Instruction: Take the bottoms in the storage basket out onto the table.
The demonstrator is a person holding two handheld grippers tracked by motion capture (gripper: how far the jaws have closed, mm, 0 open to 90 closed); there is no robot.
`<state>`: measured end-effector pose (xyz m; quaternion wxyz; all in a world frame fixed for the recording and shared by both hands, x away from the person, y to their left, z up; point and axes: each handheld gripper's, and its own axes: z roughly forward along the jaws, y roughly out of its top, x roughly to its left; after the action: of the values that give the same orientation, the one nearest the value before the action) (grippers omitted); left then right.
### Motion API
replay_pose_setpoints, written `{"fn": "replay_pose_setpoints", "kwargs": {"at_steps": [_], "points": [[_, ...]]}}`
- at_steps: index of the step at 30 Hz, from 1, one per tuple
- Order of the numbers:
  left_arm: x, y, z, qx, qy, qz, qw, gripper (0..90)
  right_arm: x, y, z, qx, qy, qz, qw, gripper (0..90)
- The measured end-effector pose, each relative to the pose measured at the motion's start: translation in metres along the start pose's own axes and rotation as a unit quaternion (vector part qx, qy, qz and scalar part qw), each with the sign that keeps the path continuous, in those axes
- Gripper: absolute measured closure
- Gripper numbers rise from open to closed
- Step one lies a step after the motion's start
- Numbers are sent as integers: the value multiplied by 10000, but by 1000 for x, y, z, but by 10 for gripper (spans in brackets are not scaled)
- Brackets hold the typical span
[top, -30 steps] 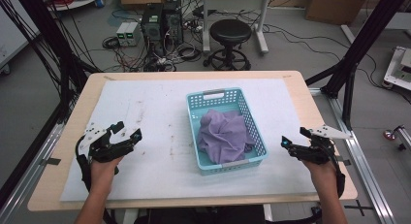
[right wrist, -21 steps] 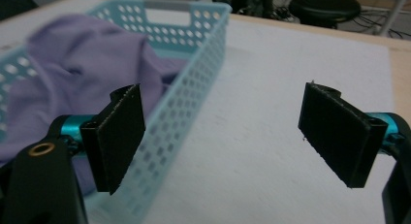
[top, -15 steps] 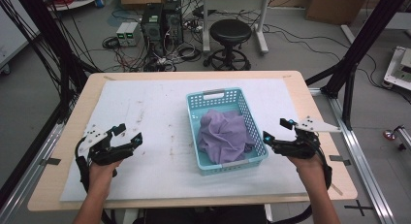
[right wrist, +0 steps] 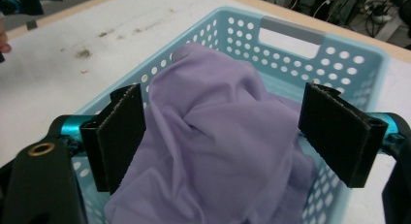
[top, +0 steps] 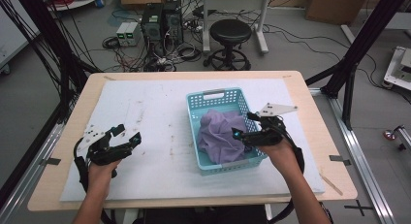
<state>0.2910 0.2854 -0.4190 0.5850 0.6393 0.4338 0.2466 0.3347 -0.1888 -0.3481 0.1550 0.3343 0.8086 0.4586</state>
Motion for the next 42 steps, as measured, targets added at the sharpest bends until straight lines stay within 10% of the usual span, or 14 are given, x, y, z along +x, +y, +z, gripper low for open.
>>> {"fn": "replay_pose_setpoints", "kwargs": {"at_steps": [12, 28, 40, 42], "points": [[7, -1, -2, -60, 58, -164, 9998, 200, -1, 22, 54, 802, -10, -176, 9966, 171], [10, -3, 0, 11, 48, -250, 9997, 200, 0, -1, 110, 1907, 18, 27, 9816, 170], [10, -3, -1, 25, 44, -252, 9997, 200, -14, -16, 136, 2215, -67, 190, 9749, 179], [10, -3, 0, 24, 47, -252, 9997, 200, -13, -14, 132, 2228, -102, 117, 9747, 539]]}}
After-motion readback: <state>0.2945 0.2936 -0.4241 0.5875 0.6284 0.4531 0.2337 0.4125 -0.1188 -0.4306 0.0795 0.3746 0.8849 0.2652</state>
